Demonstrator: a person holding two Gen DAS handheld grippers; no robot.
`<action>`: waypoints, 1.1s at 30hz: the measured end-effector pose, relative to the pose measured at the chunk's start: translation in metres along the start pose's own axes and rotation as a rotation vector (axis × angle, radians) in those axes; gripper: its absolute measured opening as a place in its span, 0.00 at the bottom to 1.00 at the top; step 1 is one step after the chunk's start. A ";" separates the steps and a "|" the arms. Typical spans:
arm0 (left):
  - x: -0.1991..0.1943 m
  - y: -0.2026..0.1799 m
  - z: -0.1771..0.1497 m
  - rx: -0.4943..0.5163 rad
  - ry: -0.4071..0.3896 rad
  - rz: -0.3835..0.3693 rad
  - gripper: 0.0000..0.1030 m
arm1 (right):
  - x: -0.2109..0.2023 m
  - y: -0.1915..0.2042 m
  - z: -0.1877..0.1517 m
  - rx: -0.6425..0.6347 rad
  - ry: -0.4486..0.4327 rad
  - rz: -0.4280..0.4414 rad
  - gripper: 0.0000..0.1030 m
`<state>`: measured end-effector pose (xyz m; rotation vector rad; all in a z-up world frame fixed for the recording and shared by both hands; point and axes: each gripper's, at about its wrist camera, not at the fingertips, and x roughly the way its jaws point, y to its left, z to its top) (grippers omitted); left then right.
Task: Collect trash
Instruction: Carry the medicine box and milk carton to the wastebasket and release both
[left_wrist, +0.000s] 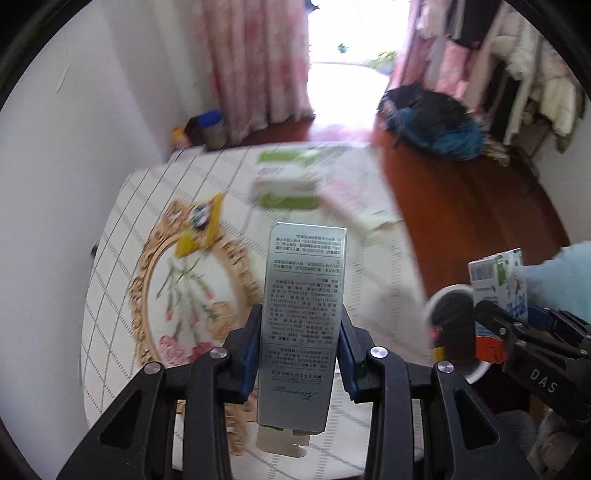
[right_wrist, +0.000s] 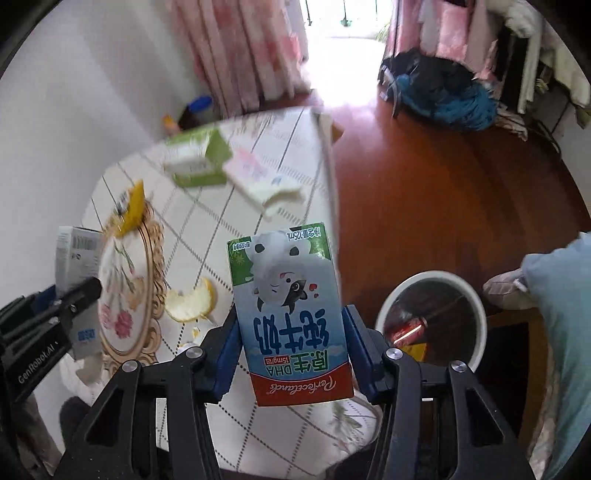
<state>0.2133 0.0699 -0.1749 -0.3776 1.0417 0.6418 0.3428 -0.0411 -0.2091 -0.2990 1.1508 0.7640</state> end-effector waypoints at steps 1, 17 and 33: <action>-0.001 -0.003 0.005 0.010 -0.009 -0.014 0.31 | -0.010 -0.009 0.000 0.012 -0.017 0.000 0.53; 0.054 -0.197 0.016 0.155 0.168 -0.346 0.32 | -0.042 -0.216 -0.046 0.287 0.006 -0.116 0.53; 0.178 -0.266 0.012 0.171 0.464 -0.390 0.59 | 0.087 -0.293 -0.069 0.410 0.213 -0.118 0.53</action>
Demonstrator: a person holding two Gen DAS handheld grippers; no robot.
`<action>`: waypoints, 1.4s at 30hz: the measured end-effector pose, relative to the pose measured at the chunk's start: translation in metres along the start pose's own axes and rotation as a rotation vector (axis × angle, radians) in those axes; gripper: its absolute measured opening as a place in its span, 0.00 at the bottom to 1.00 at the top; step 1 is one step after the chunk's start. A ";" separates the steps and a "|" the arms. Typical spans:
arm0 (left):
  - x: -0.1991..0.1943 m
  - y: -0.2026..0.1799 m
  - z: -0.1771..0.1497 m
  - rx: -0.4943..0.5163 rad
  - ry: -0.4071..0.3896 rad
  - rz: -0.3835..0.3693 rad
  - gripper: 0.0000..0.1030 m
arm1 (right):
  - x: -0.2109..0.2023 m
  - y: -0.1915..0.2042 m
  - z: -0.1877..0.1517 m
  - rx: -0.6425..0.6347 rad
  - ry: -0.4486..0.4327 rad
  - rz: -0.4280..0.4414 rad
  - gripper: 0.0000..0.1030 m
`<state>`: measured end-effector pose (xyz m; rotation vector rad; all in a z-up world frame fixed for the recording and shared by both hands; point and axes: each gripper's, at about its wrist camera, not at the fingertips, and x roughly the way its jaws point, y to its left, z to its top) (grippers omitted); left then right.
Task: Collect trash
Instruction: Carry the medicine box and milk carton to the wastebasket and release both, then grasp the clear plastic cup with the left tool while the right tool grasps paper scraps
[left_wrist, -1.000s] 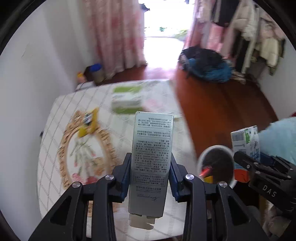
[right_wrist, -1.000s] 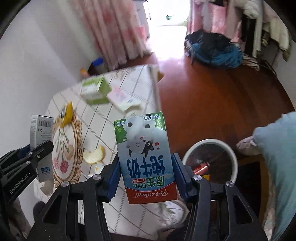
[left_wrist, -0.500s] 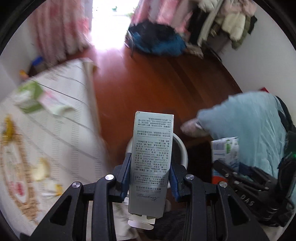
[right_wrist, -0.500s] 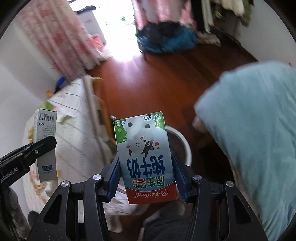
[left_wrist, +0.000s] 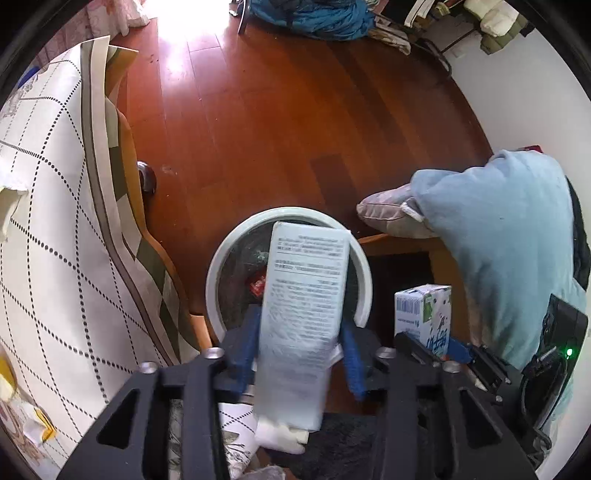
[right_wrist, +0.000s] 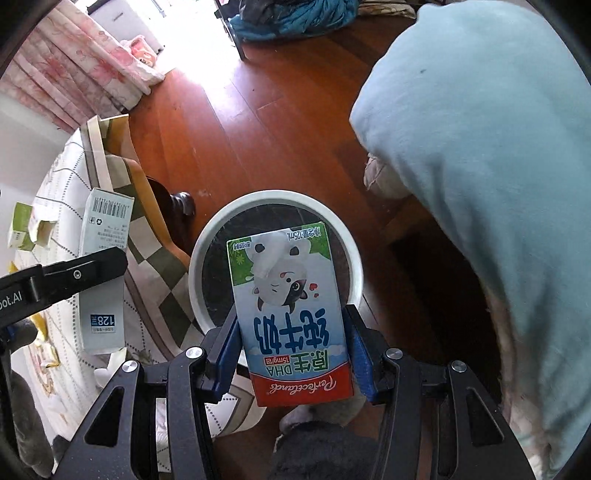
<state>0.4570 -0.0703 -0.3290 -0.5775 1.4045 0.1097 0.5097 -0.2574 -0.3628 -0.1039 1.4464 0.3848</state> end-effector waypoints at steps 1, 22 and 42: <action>0.000 0.002 -0.001 -0.006 -0.006 -0.005 0.70 | 0.003 0.001 0.002 0.002 0.002 0.000 0.53; -0.064 0.014 -0.068 0.045 -0.189 0.271 0.90 | -0.037 0.015 -0.029 -0.038 -0.052 -0.106 1.00; -0.204 -0.006 -0.147 0.060 -0.462 0.297 0.90 | -0.207 0.060 -0.101 -0.097 -0.331 -0.073 1.00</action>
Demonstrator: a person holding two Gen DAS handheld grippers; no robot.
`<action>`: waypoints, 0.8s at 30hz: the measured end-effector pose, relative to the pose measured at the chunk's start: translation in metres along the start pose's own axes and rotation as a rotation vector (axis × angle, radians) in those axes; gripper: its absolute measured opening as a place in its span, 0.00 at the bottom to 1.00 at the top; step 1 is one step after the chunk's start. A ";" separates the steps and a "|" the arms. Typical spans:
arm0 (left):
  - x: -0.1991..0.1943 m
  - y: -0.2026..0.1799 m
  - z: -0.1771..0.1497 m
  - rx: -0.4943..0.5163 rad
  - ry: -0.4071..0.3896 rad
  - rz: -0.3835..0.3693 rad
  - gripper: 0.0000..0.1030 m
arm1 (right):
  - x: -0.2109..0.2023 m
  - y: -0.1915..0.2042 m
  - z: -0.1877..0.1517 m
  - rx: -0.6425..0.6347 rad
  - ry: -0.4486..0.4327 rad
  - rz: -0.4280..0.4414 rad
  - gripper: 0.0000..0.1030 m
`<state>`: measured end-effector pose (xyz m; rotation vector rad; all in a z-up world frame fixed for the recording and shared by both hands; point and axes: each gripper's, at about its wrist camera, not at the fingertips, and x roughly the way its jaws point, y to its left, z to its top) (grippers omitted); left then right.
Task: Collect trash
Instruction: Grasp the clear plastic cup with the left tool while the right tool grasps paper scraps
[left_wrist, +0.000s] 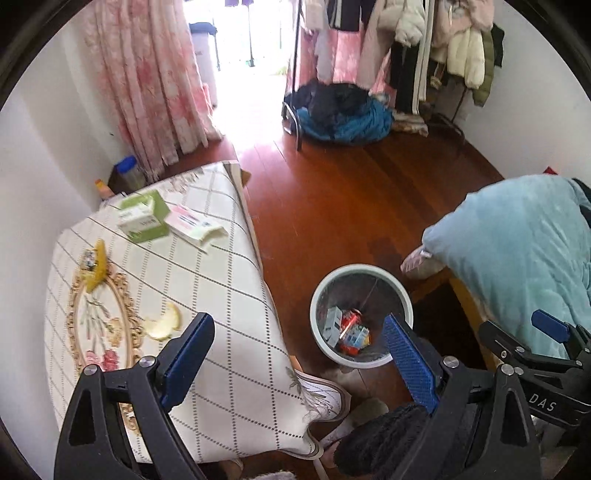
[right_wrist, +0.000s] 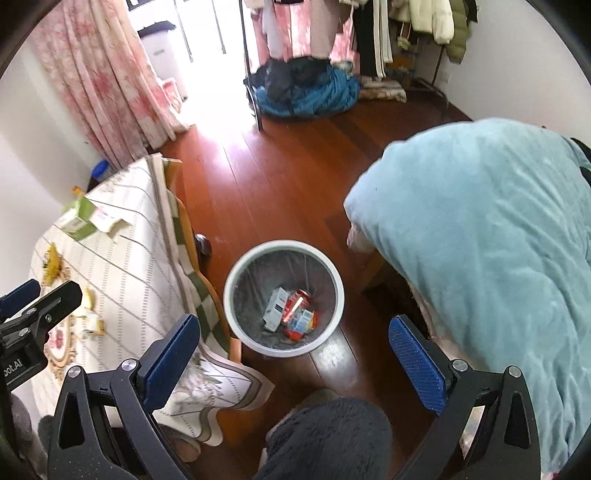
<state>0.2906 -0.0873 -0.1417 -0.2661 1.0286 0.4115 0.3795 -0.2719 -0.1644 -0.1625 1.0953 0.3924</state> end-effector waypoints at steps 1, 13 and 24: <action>-0.010 0.004 0.000 -0.008 -0.019 -0.003 0.90 | -0.008 0.001 0.000 0.004 -0.012 0.007 1.00; -0.039 0.125 -0.030 -0.188 -0.081 0.175 0.90 | -0.046 0.070 -0.009 -0.014 -0.034 0.177 1.00; 0.081 0.289 -0.137 -0.429 0.221 0.397 0.91 | 0.106 0.230 -0.056 -0.142 0.276 0.373 0.71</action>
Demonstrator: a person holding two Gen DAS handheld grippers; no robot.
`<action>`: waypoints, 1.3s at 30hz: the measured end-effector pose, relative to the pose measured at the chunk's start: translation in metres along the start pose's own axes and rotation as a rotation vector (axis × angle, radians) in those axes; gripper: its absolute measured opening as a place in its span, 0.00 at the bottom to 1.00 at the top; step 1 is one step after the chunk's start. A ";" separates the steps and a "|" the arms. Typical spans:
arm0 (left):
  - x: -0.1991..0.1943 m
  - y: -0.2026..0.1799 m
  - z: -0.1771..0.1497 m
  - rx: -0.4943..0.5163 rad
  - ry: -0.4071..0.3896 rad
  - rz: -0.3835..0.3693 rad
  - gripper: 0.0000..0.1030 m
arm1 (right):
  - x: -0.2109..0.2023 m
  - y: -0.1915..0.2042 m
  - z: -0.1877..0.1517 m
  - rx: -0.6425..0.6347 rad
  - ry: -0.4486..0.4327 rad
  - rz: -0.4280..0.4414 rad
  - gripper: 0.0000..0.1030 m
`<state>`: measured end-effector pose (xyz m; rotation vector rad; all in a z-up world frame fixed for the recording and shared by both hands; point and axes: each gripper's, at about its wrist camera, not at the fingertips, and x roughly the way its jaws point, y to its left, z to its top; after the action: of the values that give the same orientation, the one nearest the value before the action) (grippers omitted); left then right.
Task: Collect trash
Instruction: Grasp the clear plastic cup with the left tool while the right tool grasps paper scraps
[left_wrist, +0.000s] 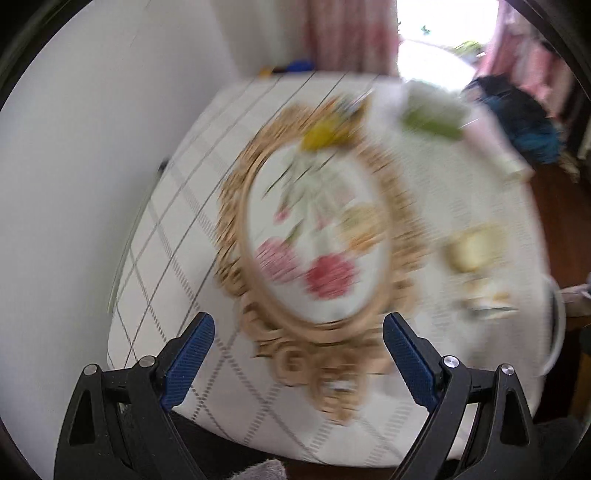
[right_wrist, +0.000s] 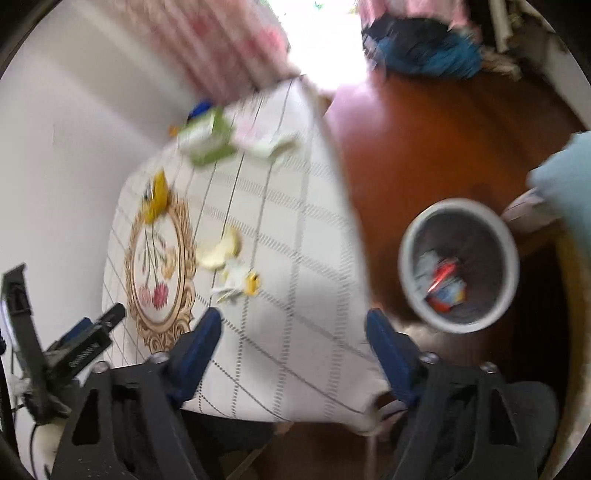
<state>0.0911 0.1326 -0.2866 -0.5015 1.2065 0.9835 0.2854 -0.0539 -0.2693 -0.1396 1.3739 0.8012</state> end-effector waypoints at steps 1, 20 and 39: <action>0.015 0.008 -0.001 -0.018 0.027 0.005 0.91 | 0.013 0.005 0.002 0.001 0.011 -0.003 0.71; 0.055 0.026 -0.001 -0.023 0.090 0.012 0.94 | 0.088 0.057 0.010 -0.107 0.085 -0.035 0.09; 0.019 -0.081 -0.054 0.144 0.096 -0.200 0.46 | 0.033 -0.026 -0.026 -0.035 0.044 -0.064 0.06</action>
<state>0.1308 0.0556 -0.3354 -0.5484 1.2759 0.7042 0.2789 -0.0730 -0.3146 -0.2280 1.3904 0.7730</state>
